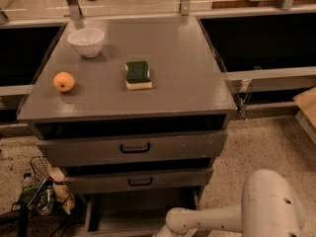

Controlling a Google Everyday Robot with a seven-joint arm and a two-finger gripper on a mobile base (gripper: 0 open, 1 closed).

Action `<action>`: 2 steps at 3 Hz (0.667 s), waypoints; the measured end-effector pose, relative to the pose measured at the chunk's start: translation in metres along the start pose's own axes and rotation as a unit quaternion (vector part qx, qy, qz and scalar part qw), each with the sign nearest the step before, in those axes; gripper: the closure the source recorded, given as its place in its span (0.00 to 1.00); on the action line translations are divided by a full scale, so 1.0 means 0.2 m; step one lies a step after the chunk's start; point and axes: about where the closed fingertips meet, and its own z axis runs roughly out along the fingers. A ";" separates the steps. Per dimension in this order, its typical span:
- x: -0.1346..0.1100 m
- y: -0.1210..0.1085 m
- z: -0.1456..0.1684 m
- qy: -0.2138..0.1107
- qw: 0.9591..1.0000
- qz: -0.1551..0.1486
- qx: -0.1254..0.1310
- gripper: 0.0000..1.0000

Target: Open bottom drawer

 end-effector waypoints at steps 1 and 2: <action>0.00 0.00 0.00 0.000 1.000 0.000 0.000 0.00; 0.00 0.01 0.01 0.006 1.000 0.004 0.009 0.00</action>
Offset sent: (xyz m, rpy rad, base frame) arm 0.0006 -0.0010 0.0010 -0.0492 -0.0321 -0.0285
